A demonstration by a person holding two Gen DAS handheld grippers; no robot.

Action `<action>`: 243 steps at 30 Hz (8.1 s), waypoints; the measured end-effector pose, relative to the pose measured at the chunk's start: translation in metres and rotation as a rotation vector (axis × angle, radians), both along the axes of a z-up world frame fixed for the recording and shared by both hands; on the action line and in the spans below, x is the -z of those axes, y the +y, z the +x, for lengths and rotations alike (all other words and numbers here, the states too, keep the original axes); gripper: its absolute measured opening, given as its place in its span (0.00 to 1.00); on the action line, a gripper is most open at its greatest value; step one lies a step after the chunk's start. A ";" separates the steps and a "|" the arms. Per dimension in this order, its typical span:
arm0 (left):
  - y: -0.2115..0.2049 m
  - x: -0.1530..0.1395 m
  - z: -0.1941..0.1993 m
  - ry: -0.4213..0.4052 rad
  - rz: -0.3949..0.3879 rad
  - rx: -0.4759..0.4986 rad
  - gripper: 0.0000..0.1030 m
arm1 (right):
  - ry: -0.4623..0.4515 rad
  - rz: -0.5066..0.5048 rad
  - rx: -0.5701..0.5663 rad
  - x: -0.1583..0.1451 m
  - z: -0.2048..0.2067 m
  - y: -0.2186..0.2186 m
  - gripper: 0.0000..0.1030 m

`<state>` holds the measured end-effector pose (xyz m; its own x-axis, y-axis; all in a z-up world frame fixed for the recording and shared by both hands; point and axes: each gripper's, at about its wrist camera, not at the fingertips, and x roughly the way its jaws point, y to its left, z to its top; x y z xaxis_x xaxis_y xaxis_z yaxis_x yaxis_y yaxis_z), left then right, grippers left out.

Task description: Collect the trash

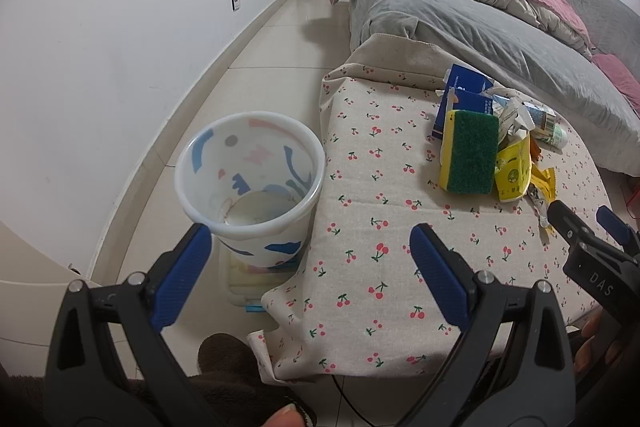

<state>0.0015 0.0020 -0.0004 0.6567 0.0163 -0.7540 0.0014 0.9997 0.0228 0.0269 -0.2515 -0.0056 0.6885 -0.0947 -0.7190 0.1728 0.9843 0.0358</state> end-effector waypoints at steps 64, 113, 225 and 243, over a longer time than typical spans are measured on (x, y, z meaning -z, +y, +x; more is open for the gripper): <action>-0.015 -0.013 0.008 0.012 -0.006 0.079 0.96 | -0.007 0.038 -0.023 -0.043 0.003 -0.015 1.00; -0.088 0.021 0.136 0.256 -0.401 0.294 0.26 | 0.330 0.605 0.083 0.048 0.189 -0.187 0.83; 0.147 0.051 0.128 0.207 -0.358 -0.128 0.74 | 0.062 0.030 -0.711 -0.061 0.133 0.123 0.55; 0.192 0.044 0.104 0.212 -0.307 -0.245 0.88 | 0.244 0.102 -0.766 0.012 0.163 0.190 0.55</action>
